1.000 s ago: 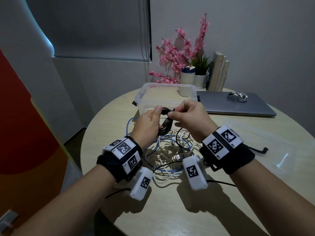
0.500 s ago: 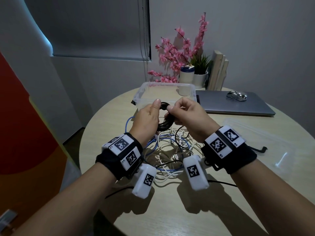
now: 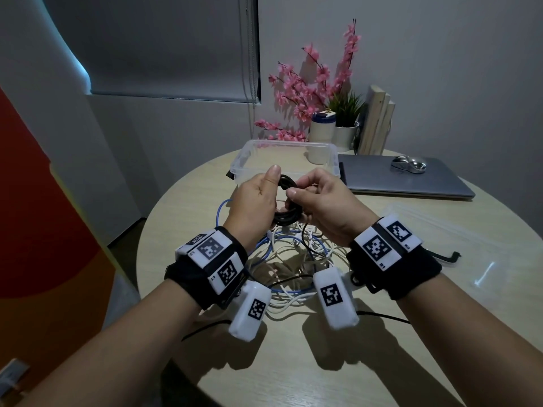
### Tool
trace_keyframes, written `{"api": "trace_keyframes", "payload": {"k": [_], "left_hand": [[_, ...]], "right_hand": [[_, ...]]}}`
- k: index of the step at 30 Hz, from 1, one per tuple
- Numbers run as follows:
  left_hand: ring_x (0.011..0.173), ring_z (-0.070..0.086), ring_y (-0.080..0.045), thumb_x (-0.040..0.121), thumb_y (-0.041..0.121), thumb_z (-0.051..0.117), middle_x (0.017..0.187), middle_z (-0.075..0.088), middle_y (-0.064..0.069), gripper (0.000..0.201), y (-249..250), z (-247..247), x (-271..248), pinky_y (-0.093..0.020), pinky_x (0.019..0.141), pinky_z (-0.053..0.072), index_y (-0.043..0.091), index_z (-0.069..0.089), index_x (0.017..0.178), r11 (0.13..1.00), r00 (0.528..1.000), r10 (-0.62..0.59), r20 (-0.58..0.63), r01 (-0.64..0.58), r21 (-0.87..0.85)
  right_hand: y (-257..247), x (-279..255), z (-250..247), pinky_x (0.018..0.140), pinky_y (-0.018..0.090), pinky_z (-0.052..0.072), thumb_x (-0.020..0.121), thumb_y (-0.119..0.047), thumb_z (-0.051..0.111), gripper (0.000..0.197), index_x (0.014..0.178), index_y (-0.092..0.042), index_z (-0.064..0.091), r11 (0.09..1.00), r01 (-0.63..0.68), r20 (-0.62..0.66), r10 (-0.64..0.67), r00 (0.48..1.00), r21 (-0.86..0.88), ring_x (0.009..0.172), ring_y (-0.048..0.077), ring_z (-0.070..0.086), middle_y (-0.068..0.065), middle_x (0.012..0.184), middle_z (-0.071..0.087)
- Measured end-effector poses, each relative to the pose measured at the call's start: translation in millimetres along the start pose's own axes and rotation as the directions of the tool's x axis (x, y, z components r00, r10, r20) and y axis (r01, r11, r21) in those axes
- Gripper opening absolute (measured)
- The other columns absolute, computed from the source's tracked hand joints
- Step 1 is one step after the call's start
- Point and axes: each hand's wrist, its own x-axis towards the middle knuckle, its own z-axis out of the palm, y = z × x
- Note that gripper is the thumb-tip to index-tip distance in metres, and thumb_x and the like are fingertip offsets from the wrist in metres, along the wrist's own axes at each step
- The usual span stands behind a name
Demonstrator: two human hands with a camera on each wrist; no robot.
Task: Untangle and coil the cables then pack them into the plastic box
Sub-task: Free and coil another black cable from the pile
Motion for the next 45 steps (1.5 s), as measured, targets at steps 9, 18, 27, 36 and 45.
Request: {"api": "trace_keyframes", "payload": {"k": [9,18,27,36,45], "left_hand": [[0.054,0.044,-0.023,0.098,0.047,0.040,0.057,0.045,-0.004,0.048,-6,-10,5,-0.039,0.058,0.040,0.018,0.047,0.060,0.997,0.998,-0.054,-0.020,0.055,0.050],[0.056,0.044,-0.023,0.099,0.027,0.036,0.062,0.042,-0.009,0.037,-11,-20,2,-0.024,0.046,0.037,0.012,0.041,0.066,0.991,0.988,-0.090,0.125,0.077,0.108],[0.069,0.060,-0.020,0.093,0.010,0.059,0.081,0.062,-0.009,0.010,-24,-69,-4,-0.026,0.057,0.051,0.018,0.053,0.096,0.968,0.949,-0.249,0.194,0.251,0.016],[0.053,0.052,-0.017,0.090,-0.001,0.057,0.072,0.059,-0.013,0.023,-47,-130,-4,-0.019,0.045,0.049,0.016,0.047,0.078,0.947,0.951,-0.309,0.004,0.308,0.092],[0.055,0.058,-0.020,0.091,0.005,0.060,0.079,0.061,-0.014,0.015,-89,-167,15,-0.023,0.054,0.055,0.010,0.059,0.076,0.816,0.853,-0.495,-0.168,0.522,0.246]], "right_hand": [[2,2,3,0.042,0.009,0.038,0.096,-0.003,0.048,0.006,0.102,-0.002,0.046,0.992,-0.026,0.056,0.033,0.998,-0.123,0.048,0.002,0.059,0.018,0.084,0.062],[6,12,3,0.047,0.017,0.042,0.089,0.000,0.059,0.012,0.080,-0.007,0.055,0.969,-0.047,-0.021,0.043,0.999,-0.244,0.060,0.018,0.058,0.016,0.073,0.063],[27,25,24,0.047,0.024,0.041,0.086,-0.004,0.065,0.011,0.077,-0.007,0.060,0.940,-0.123,-0.036,0.118,0.992,-0.320,0.059,0.021,0.054,0.012,0.072,0.062],[47,36,73,0.056,0.027,0.046,0.096,-0.017,0.052,0.017,0.080,-0.016,0.058,0.871,-0.080,0.137,0.166,0.977,-0.485,0.068,0.019,0.060,0.007,0.080,0.065],[53,34,99,0.074,0.012,0.043,0.088,-0.008,0.060,0.025,0.110,-0.013,0.070,0.380,0.308,0.420,0.257,0.870,-0.872,0.097,0.013,0.061,-0.002,0.106,0.068]]}}
